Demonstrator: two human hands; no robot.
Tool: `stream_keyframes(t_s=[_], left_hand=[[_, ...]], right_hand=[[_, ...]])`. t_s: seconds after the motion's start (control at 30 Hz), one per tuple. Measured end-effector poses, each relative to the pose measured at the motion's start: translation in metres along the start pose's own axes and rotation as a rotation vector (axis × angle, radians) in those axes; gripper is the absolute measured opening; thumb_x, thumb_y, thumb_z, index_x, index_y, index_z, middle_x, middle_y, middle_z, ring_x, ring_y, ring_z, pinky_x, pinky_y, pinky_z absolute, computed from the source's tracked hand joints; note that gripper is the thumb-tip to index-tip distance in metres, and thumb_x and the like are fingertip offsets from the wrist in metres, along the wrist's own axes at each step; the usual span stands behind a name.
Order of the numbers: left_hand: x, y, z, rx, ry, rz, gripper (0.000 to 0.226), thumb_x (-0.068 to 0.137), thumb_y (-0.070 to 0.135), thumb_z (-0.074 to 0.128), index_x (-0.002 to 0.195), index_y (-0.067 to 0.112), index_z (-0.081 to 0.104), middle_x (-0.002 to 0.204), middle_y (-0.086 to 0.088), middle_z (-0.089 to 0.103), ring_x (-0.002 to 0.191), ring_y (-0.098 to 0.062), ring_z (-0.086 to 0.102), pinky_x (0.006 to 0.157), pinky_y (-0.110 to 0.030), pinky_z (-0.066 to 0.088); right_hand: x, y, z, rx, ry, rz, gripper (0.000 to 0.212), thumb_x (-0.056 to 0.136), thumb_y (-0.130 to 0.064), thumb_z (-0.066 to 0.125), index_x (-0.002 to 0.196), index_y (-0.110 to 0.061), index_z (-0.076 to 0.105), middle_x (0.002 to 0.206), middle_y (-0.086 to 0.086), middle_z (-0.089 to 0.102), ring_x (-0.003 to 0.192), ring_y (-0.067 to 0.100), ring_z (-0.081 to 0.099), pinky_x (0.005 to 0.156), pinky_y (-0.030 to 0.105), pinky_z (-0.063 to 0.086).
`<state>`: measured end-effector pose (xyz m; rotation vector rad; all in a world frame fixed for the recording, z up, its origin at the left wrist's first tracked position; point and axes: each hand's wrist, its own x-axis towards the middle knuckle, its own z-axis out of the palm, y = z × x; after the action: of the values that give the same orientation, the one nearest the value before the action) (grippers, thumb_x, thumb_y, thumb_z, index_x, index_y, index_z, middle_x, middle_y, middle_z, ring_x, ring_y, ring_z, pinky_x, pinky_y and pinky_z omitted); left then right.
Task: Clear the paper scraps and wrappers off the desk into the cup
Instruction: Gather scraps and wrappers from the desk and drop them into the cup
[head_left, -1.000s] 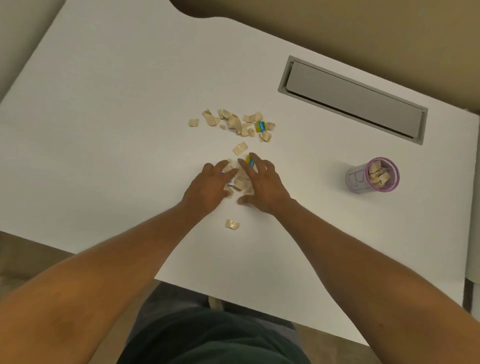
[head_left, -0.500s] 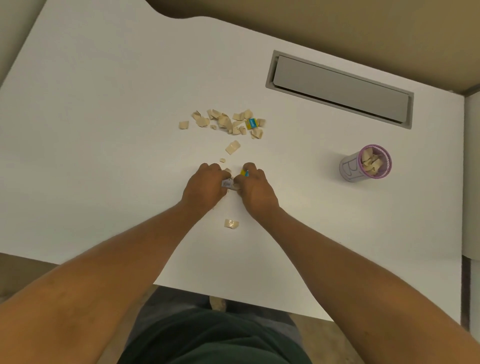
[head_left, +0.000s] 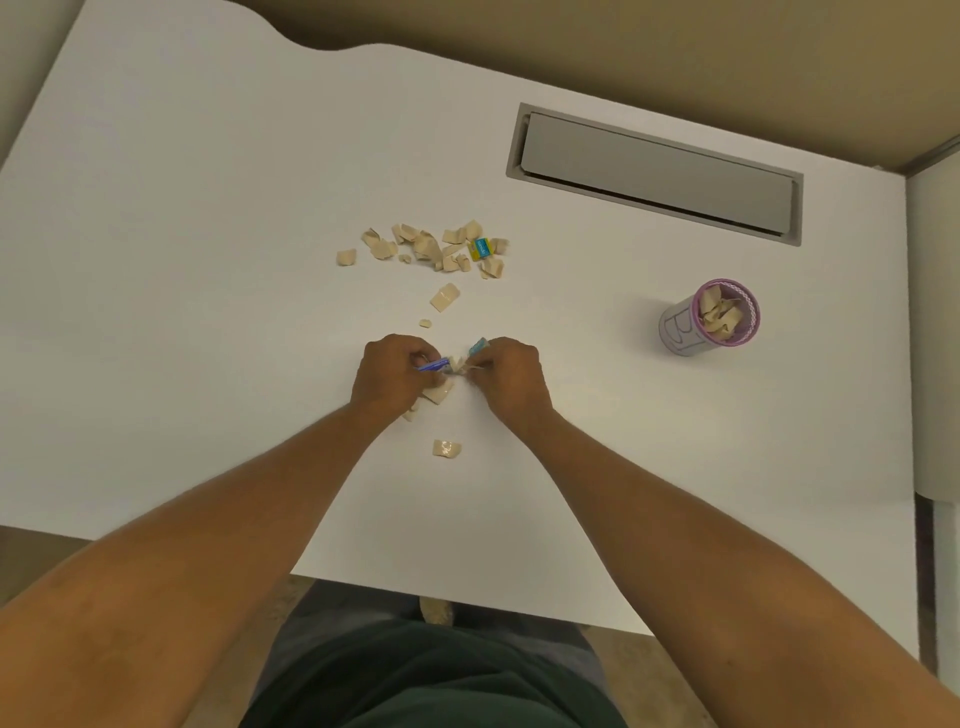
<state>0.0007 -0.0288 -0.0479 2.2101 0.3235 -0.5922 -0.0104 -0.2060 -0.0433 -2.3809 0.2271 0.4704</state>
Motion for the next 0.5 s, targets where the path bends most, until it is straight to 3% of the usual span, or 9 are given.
stream_keyframes(t_s=[0.07,0.13,0.27,0.4,0.5], left_hand=[[-0.002,0.006,0.002,-0.090,0.014,-0.037,0.027,0.070,0.018,0.096,0.090,0.022,0.080,0.083,0.002,0.072,0.071,-0.011,0.065,0.057,-0.012,0.046],[-0.005,0.015,0.004,-0.167,0.023,-0.042,0.028,0.070,0.020,0.096,0.094,0.020,0.082,0.084,0.000,0.073,0.075,-0.012,0.065,0.064,-0.017,0.048],[-0.014,0.055,0.017,-0.390,0.000,-0.053,0.031,0.072,0.017,0.095,0.100,0.014,0.081,0.089,-0.009,0.077,0.082,-0.023,0.074,0.083,-0.035,0.064],[-0.021,0.111,0.043,-0.556,-0.093,-0.012,0.031,0.076,0.012,0.092,0.104,0.008,0.079,0.100,-0.023,0.078,0.093,-0.034,0.078,0.084,-0.038,0.066],[-0.026,0.159,0.071,-0.576,-0.159,0.027,0.030,0.076,0.014,0.092,0.102,0.010,0.079,0.101,-0.022,0.078,0.083,-0.026,0.076,0.084,-0.039,0.066]], right_hand=[[-0.004,0.002,-0.012,0.257,0.062,0.143,0.011,0.085,-0.016,0.081,0.095,-0.014,0.084,0.091,-0.003,0.078,0.079,0.005,0.065,0.077,0.020,0.048],[-0.009,0.006,-0.026,0.470,0.103,0.259,0.012,0.081,-0.019,0.085,0.093,-0.017,0.085,0.084,-0.006,0.078,0.073,0.004,0.068,0.073,0.023,0.053],[-0.026,0.016,-0.065,0.767,0.159,0.325,0.013,0.078,-0.013,0.088,0.091,-0.014,0.085,0.087,0.009,0.081,0.074,0.017,0.072,0.090,0.041,0.063],[-0.043,0.038,-0.115,0.801,0.272,0.307,0.011,0.078,-0.013,0.088,0.088,-0.014,0.085,0.085,0.005,0.081,0.073,0.016,0.072,0.088,0.040,0.064],[-0.047,0.062,-0.157,0.680,0.412,0.301,0.009,0.079,-0.015,0.087,0.087,-0.015,0.084,0.076,-0.006,0.079,0.069,0.008,0.071,0.084,0.034,0.063]])
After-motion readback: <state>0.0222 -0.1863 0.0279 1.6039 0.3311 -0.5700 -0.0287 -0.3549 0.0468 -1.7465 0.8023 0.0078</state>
